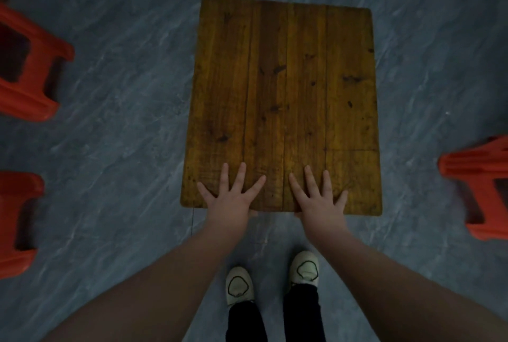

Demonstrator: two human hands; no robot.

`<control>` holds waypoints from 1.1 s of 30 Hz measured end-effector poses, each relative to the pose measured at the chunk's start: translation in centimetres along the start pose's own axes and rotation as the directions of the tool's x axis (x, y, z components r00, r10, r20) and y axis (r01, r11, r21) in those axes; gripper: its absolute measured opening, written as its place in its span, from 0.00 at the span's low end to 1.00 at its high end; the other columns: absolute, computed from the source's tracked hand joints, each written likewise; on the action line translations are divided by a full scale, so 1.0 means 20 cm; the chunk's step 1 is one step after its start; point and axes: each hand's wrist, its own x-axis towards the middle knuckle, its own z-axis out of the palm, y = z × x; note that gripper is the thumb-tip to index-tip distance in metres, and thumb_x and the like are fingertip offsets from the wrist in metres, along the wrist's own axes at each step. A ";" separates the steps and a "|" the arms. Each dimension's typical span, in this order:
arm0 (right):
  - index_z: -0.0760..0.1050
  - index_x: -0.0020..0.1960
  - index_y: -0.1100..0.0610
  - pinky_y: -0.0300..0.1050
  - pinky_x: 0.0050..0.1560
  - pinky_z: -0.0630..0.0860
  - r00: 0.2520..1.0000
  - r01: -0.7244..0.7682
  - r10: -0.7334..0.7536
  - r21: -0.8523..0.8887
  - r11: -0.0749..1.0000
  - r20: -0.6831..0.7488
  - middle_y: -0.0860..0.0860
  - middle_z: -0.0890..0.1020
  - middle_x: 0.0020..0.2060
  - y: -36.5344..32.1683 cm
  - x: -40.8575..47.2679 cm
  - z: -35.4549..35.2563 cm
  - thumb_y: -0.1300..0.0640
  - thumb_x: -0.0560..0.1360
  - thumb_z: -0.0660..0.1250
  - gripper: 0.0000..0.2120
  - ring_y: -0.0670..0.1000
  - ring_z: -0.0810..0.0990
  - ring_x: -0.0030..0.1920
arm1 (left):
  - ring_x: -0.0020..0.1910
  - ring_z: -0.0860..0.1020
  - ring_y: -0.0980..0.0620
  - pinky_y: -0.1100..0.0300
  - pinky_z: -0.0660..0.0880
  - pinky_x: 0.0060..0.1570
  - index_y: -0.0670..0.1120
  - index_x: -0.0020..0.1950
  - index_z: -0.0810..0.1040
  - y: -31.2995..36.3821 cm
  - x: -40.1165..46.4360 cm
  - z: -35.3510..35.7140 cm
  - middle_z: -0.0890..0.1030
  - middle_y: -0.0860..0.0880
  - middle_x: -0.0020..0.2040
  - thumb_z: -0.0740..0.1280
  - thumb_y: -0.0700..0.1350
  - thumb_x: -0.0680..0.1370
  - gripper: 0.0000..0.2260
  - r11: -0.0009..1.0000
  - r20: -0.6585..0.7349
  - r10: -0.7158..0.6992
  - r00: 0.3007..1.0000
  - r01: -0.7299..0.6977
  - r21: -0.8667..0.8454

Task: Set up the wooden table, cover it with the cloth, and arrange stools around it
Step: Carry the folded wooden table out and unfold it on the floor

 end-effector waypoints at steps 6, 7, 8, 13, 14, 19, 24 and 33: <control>0.27 0.77 0.37 0.79 0.71 0.43 0.999 -0.013 0.013 0.007 1.000 -0.041 0.47 0.30 0.79 0.02 0.14 -0.09 0.51 0.82 0.63 0.45 0.63 0.29 0.78 | 0.75 0.27 0.39 0.19 0.38 0.63 0.71 0.75 0.34 -0.01 0.15 -0.12 0.29 0.51 0.79 0.60 0.61 0.81 0.36 1.000 0.005 0.004 1.000 -0.004 0.008; 0.27 0.77 0.37 0.79 0.71 0.44 0.999 -0.011 0.011 0.007 1.000 -0.041 0.47 0.30 0.79 0.03 0.18 -0.12 0.51 0.82 0.63 0.45 0.63 0.30 0.78 | 0.75 0.27 0.39 0.19 0.38 0.64 0.71 0.75 0.34 -0.02 0.19 -0.15 0.29 0.51 0.79 0.60 0.61 0.81 0.36 1.000 0.003 0.002 1.000 -0.002 0.011; 0.27 0.77 0.37 0.79 0.71 0.44 0.999 -0.010 0.010 0.008 1.000 -0.037 0.47 0.30 0.79 0.04 0.22 -0.15 0.51 0.82 0.63 0.45 0.63 0.30 0.78 | 0.76 0.27 0.39 0.19 0.38 0.64 0.70 0.75 0.35 -0.02 0.22 -0.18 0.30 0.51 0.79 0.61 0.61 0.80 0.36 1.000 0.003 0.001 1.000 -0.001 0.013; 0.30 0.77 0.37 0.79 0.71 0.44 0.999 -0.012 0.013 0.025 1.000 -0.051 0.47 0.32 0.79 0.07 0.41 -0.30 0.48 0.82 0.62 0.43 0.62 0.30 0.78 | 0.76 0.29 0.39 0.19 0.39 0.64 0.70 0.76 0.35 -0.03 0.39 -0.36 0.31 0.51 0.80 0.61 0.60 0.80 0.36 1.000 -0.031 0.008 0.999 -0.007 0.024; 0.30 0.78 0.37 0.79 0.71 0.44 0.999 -0.009 0.011 0.035 0.999 -0.047 0.47 0.32 0.79 0.08 0.45 -0.34 0.49 0.82 0.62 0.43 0.62 0.30 0.78 | 0.77 0.29 0.39 0.19 0.39 0.65 0.70 0.76 0.36 -0.03 0.43 -0.40 0.31 0.51 0.80 0.61 0.60 0.81 0.36 1.000 -0.031 0.009 0.999 -0.009 0.025; 0.31 0.78 0.36 0.79 0.71 0.44 0.999 -0.005 0.008 0.066 0.998 -0.052 0.45 0.31 0.78 0.13 0.67 -0.54 0.49 0.82 0.62 0.42 0.62 0.30 0.78 | 0.76 0.29 0.39 0.20 0.39 0.65 0.70 0.76 0.36 -0.02 0.63 -0.63 0.30 0.51 0.79 0.59 0.61 0.81 0.35 1.000 -0.003 0.001 1.000 -0.001 0.015; 0.31 0.78 0.35 0.79 0.71 0.41 0.998 0.017 -0.013 0.085 0.996 -0.054 0.46 0.32 0.79 0.18 0.88 -0.73 0.50 0.82 0.62 0.42 0.61 0.30 0.78 | 0.77 0.29 0.40 0.20 0.39 0.65 0.70 0.76 0.37 -0.03 0.83 -0.83 0.31 0.51 0.80 0.59 0.60 0.82 0.34 1.000 0.001 -0.003 1.000 0.003 0.004; 0.31 0.78 0.35 0.78 0.71 0.40 0.998 0.012 -0.007 0.071 0.997 -0.070 0.47 0.32 0.79 0.22 1.19 -0.95 0.52 0.81 0.63 0.44 0.62 0.29 0.78 | 0.77 0.29 0.40 0.19 0.40 0.65 0.70 0.77 0.38 -0.05 1.11 -1.06 0.31 0.51 0.80 0.59 0.59 0.82 0.33 1.000 -0.037 0.009 0.999 -0.009 0.000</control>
